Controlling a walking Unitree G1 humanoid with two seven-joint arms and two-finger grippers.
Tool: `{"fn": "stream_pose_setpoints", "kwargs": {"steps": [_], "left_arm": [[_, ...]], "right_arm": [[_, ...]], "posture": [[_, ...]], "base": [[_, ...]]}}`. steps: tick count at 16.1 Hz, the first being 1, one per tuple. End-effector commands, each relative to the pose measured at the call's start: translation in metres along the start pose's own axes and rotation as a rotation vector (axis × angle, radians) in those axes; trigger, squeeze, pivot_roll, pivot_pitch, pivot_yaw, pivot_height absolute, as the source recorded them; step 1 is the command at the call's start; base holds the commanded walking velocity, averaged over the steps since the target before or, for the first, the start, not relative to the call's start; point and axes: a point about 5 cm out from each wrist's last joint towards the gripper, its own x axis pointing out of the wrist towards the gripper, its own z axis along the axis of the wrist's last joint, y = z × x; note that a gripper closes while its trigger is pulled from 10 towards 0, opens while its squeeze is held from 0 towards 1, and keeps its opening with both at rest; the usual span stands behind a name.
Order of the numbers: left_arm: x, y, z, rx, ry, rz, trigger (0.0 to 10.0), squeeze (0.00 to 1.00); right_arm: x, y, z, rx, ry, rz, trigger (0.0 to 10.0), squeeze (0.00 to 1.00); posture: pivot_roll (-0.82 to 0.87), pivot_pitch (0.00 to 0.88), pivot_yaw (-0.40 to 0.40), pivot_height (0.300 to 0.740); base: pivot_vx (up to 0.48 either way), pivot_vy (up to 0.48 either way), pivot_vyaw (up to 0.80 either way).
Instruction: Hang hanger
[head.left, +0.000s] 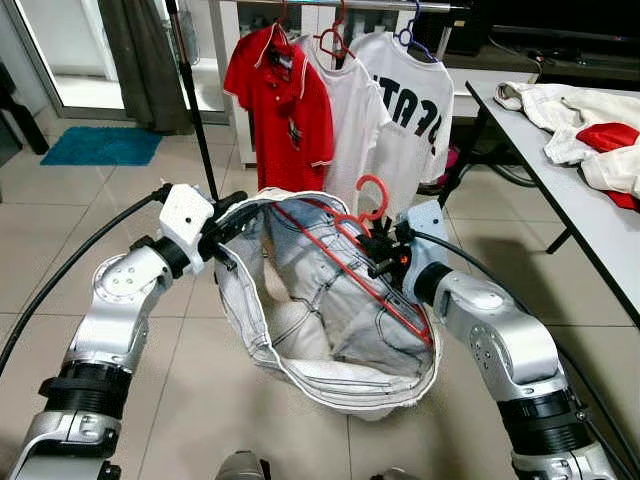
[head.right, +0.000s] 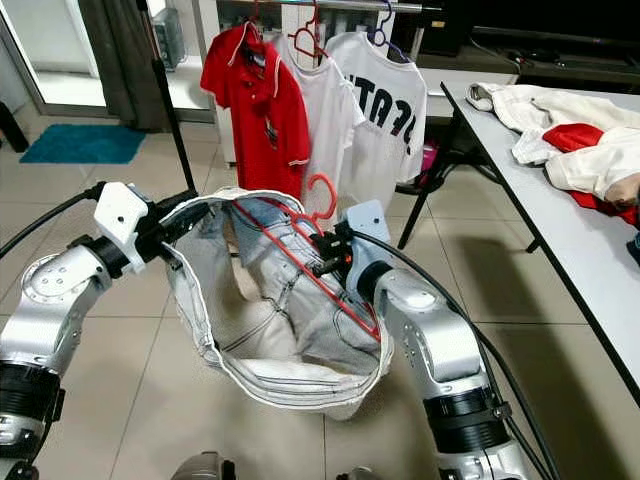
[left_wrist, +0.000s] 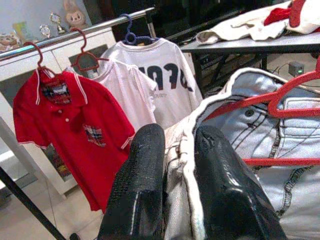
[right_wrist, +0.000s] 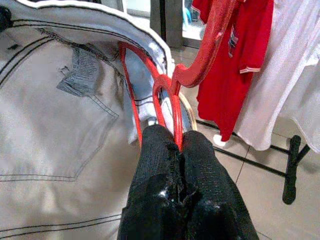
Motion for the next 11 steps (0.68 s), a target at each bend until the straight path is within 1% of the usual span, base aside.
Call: {"fn": "stream_pose_setpoints", "kwargs": {"steps": [1,3,4,5,6,7,8,9,11], "left_arm": [[0.0,0.007,0.013,0.026,-0.054,0.014,0.0,0.0],[-0.001,0.004,0.015,0.015,-0.07,-0.014,0.0,0.0],[-0.003,-0.001,0.011,0.011,-0.05,-0.05,0.0,0.0],[-0.009,-0.011,-0.005,0.018,0.037,-0.113,0.0,0.0],[-0.018,-0.019,-0.026,0.057,0.16,-0.153,0.0,0.0],[-0.022,-0.022,-0.038,0.081,0.232,-0.168,0.0,0.0],[-0.03,-0.027,-0.055,0.13,0.34,-0.188,0.0,0.0],[-0.034,-0.03,-0.065,0.161,0.399,-0.197,0.0,0.0],[-0.035,-0.028,-0.069,0.189,0.428,-0.18,0.0,0.0]], "right_arm": [[-0.002,-0.005,0.002,-0.008,-0.014,-0.029,10.0,0.0],[-0.001,-0.004,0.002,-0.005,-0.021,-0.034,10.0,0.0],[-0.001,-0.006,0.007,0.013,-0.05,-0.05,10.0,0.0],[-0.002,-0.009,0.017,0.06,-0.122,-0.073,10.0,0.0],[-0.004,-0.01,0.029,0.099,-0.194,-0.065,10.0,0.0],[-0.005,-0.008,0.035,0.115,-0.229,-0.039,10.0,0.0],[-0.007,-0.003,0.043,0.126,-0.27,0.006,10.0,0.0],[-0.008,0.002,0.047,0.118,-0.288,0.052,10.0,0.0],[-0.008,0.01,0.049,0.096,-0.296,0.103,10.0,0.0]], "posture": [[0.05,0.0,-0.025,0.705],[0.05,0.0,-0.021,0.705],[0.05,0.0,-0.017,0.705],[0.04,0.0,-0.013,0.705],[0.04,0.0,-0.012,0.705],[0.04,0.0,-0.012,0.705],[0.04,0.0,-0.015,0.705],[0.04,0.0,-0.015,0.705],[0.04,0.0,-0.02,0.705]], "base": [[0.0,0.0,0.0],[0.0,0.0,0.0],[0.0,0.0,0.0],[0.0,0.0,0.0],[0.0,0.0,0.0],[0.0,0.0,0.0],[0.0,0.0,0.0],[0.0,0.0,0.0],[0.0,0.0,0.0]]}}
